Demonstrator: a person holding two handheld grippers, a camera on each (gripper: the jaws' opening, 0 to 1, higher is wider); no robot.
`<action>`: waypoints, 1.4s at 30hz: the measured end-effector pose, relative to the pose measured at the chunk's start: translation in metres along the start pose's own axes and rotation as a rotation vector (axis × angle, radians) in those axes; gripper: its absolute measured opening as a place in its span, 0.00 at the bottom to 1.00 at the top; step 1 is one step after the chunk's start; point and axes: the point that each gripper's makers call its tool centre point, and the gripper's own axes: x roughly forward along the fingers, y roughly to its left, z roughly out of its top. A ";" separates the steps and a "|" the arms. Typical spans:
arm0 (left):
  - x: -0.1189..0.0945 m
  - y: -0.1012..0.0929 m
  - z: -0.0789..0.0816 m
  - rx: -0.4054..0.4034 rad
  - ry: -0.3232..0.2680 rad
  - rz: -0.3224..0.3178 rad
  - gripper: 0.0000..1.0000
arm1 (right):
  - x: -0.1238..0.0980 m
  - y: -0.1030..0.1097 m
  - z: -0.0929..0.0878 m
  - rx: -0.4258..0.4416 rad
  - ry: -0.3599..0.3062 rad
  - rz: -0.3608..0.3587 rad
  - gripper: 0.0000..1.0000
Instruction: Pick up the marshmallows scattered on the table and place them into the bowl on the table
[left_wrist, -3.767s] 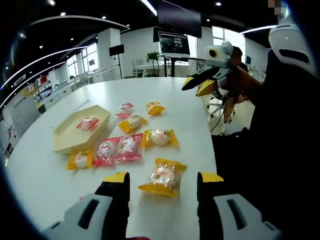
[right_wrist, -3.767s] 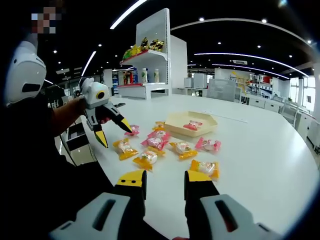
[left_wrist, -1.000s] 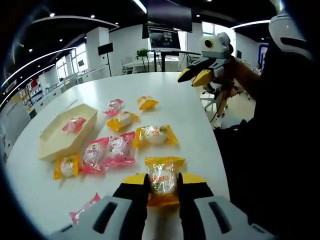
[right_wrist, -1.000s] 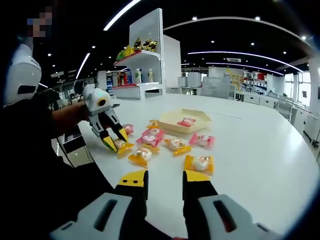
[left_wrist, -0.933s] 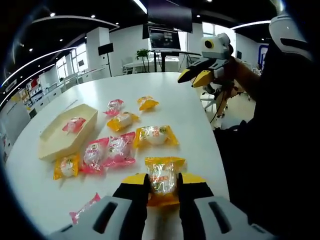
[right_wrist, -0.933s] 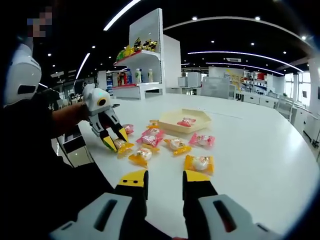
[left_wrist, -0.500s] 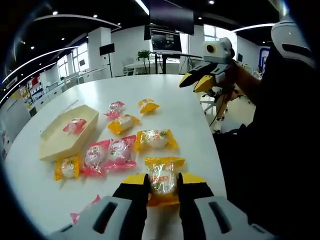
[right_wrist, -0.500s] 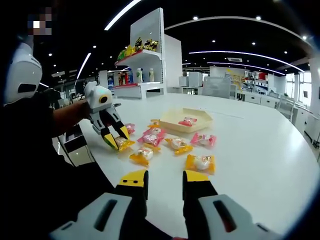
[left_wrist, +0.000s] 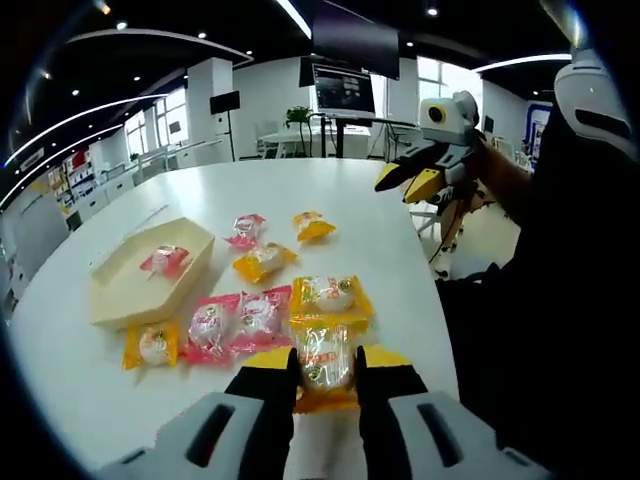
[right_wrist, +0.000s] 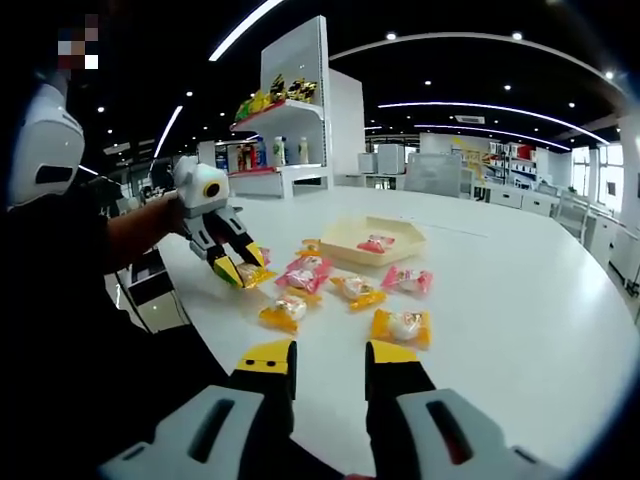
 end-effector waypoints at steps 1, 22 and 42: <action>0.000 0.001 0.001 -0.005 -0.004 0.002 0.24 | 0.000 0.000 0.000 0.000 0.000 0.000 0.28; -0.001 0.028 0.013 -0.070 -0.046 0.087 0.24 | 0.000 0.005 -0.004 0.008 0.002 0.007 0.28; 0.000 0.059 0.032 -0.087 -0.087 0.159 0.24 | -0.001 0.004 -0.006 0.016 0.000 0.005 0.28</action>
